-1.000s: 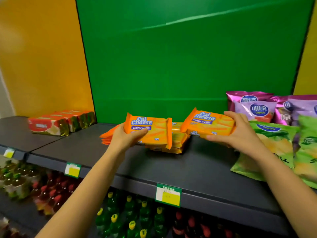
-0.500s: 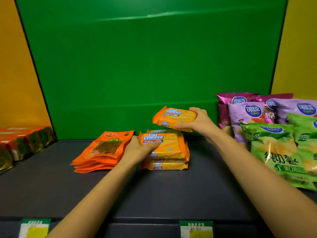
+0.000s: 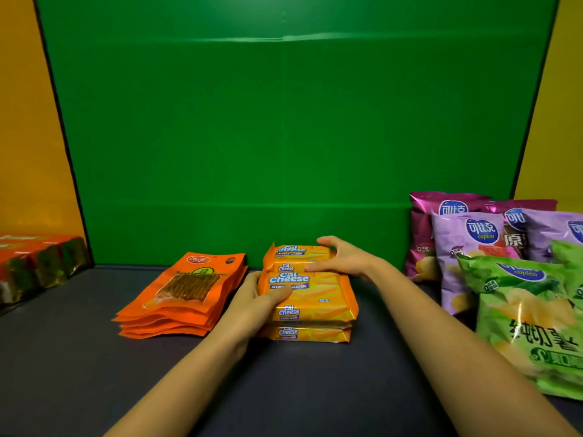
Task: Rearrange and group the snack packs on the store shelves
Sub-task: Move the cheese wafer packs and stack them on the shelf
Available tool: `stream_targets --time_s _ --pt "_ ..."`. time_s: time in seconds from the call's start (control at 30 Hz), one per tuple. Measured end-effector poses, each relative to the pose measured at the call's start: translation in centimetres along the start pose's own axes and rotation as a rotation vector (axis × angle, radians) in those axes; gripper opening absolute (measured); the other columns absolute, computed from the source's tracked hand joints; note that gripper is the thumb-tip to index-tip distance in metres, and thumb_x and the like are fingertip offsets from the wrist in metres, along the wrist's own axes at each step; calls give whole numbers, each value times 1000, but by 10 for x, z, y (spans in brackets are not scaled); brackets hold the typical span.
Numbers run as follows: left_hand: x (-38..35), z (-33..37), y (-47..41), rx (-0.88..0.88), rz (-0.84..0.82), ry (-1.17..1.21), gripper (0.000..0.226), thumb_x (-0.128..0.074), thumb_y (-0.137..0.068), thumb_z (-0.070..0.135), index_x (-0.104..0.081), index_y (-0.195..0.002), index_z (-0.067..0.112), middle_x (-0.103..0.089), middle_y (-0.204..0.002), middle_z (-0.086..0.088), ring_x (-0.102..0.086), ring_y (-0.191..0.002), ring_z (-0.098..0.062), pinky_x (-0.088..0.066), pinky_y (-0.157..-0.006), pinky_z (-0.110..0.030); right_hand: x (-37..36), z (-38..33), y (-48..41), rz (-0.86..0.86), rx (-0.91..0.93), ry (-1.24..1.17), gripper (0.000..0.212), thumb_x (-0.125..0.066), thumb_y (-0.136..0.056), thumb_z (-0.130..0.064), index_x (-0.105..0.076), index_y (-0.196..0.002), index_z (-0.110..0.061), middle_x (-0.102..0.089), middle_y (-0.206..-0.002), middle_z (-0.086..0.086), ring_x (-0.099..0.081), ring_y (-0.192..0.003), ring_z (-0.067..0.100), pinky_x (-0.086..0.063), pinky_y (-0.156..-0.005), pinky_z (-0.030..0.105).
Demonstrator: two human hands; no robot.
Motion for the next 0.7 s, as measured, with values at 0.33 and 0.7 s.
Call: stream_targets --time_s 0.33,0.7 --pt "8 2 -7 148 -24 94 42 -59 -85 31 -58 -121 10 -72 -107 -12 -69 -95 -28 -53 -87 -43 0 3 73 210 -84 -538 28 -42 -95 -33 -61 -104 -15 -67 -108 0 -58 -91 10 -35 -96 26" --pt "0 -19 -22 173 -7 214 31 -40 -96 32 -64 -83 17 -74 -59 -1 -70 -52 -15 -51 -63 -33 -57 16 93 100 -229 -976 41 -33 -96 -44 -65 -100 -18 -72 -102 10 -69 -72 20 -54 -59 34"
Point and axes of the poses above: each hand's wrist, its own y-axis away from the middle knuckle, its own x-axis out of the back of the hand, z = x × y, the point moved 5 cm from there along -y, towards the middle knuckle
